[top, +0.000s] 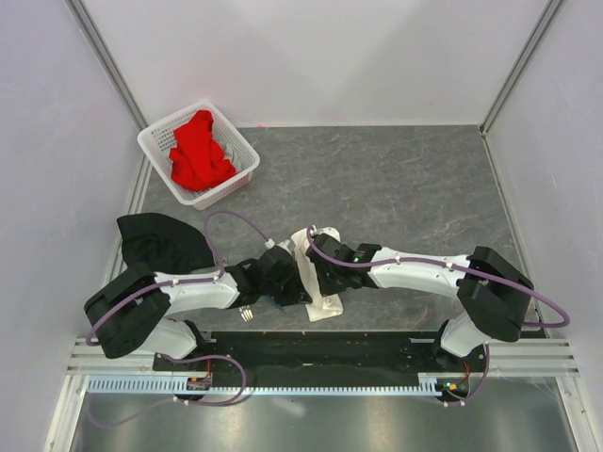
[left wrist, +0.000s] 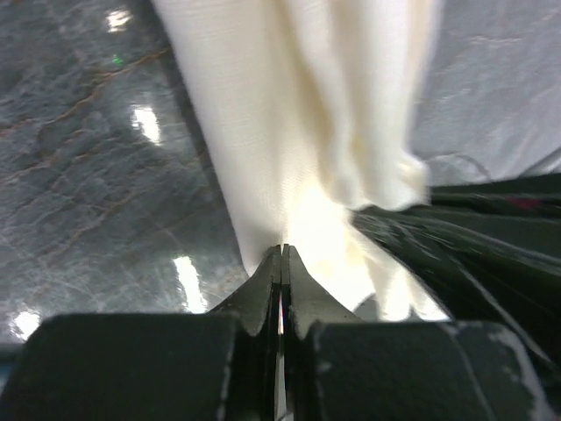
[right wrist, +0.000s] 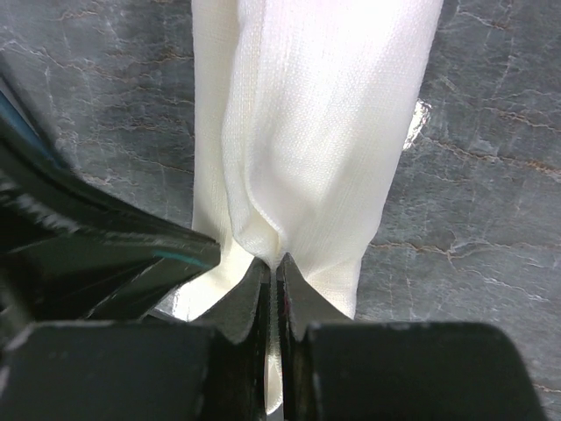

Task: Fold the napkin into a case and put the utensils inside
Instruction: Stuff the top corner of the smaller-rectangle-folded napkin into the folded napkin.

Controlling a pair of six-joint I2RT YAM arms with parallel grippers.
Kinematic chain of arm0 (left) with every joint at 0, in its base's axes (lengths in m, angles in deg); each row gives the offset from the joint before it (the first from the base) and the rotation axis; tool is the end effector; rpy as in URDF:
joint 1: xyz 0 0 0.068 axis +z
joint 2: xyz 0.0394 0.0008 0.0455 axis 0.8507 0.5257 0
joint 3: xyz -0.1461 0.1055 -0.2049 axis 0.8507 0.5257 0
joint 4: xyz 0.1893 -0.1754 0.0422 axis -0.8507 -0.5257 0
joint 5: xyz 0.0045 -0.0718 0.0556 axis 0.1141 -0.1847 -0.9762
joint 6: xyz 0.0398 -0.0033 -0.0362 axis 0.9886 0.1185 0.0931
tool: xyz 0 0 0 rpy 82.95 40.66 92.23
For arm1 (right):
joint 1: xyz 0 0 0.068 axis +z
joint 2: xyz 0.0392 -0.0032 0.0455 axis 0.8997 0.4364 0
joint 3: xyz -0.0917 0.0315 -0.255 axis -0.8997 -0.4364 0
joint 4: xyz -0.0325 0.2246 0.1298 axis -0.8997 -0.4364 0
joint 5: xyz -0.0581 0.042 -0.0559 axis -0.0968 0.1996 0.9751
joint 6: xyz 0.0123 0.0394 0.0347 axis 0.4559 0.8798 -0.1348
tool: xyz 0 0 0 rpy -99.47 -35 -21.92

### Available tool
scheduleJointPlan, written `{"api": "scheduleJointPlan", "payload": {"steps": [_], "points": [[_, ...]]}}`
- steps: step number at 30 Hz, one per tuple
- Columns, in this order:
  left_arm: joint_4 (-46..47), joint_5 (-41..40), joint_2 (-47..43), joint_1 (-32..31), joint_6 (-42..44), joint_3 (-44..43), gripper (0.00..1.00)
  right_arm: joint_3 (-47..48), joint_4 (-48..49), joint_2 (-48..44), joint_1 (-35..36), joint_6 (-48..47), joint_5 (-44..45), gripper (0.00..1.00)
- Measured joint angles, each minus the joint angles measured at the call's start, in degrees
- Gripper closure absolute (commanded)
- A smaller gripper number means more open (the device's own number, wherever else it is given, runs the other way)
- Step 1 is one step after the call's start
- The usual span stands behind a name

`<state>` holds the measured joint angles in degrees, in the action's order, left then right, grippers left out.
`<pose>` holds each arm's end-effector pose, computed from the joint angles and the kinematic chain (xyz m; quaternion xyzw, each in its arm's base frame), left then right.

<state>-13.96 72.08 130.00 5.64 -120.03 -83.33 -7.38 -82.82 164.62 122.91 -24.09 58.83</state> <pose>0.1446 -0.1972 0.1395 -0.0328 0.9316 -0.3302 0.1484 0.1598 0.2561 0.1825 -0.1386 0.9590 0.1502 0.1964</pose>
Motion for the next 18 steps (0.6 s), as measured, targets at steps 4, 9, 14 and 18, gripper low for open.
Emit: {"api": "scheduleJointPlan", "payload": {"steps": [4, 9, 14, 18], "points": [[2.7, 0.6, 2.6, 0.0, -0.7, 0.5, 0.98, 0.0, 0.0, -0.6, 0.0, 0.4, 0.0, 0.92], [7.3, 1.8, 5.0, -0.5, -1.7, 0.6, 0.98, 0.0, 0.5, -0.7, 0.0, 1.5, -0.6, 0.92], [9.0, 1.9, 6.2, -1.4, -2.1, 0.3, 0.98, 0.0, 2.4, 0.0, 0.0, 2.9, -2.1, 0.92], [9.0, 1.9, 6.2, -1.4, -2.4, 0.3, 0.98, -1.5, 3.3, 0.3, -0.1, 3.6, -1.9, 0.91]]}}
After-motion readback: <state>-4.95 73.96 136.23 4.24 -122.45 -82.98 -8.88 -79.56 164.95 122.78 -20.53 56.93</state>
